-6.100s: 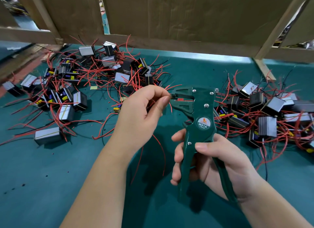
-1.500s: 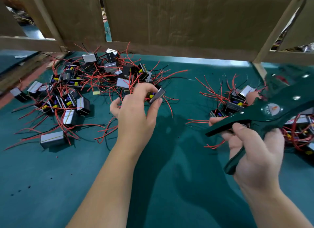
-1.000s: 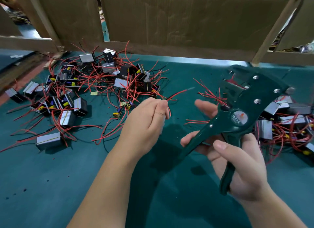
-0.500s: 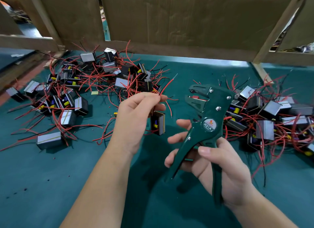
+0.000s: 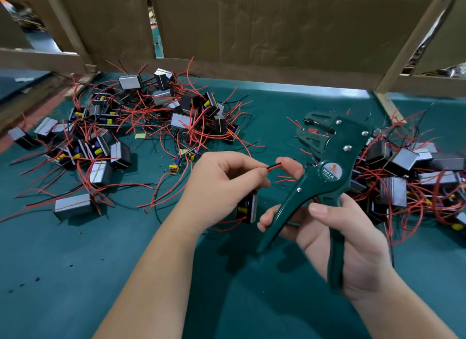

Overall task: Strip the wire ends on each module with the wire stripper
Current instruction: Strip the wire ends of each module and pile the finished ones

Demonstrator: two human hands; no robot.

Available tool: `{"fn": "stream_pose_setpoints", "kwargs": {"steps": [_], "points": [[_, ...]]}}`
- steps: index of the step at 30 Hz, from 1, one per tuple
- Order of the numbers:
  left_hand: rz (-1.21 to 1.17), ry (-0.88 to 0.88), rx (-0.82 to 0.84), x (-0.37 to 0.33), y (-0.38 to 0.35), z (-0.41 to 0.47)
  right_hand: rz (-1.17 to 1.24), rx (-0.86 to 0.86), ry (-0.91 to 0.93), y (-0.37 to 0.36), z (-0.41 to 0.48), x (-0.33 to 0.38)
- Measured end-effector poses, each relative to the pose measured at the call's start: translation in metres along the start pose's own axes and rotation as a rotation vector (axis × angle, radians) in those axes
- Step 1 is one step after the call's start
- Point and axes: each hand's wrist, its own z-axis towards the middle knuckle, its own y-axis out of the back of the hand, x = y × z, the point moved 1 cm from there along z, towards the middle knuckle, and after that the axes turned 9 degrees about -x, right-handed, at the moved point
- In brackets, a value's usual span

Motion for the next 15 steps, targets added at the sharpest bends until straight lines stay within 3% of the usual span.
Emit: {"fn": "stream_pose_setpoints", "kwargs": {"steps": [8, 12, 15], "points": [[-0.246, 0.045, -0.238, -0.002, 0.007, 0.009, 0.014, 0.044, -0.045, -0.003, -0.002, 0.003], [-0.281, 0.013, -0.155, -0.004, 0.013, 0.01, 0.028, 0.005, -0.192, 0.0, 0.002, 0.005], [-0.258, -0.019, -0.089, -0.006, 0.013, 0.007, 0.02, 0.09, -0.308, -0.001, 0.001, 0.007]]}}
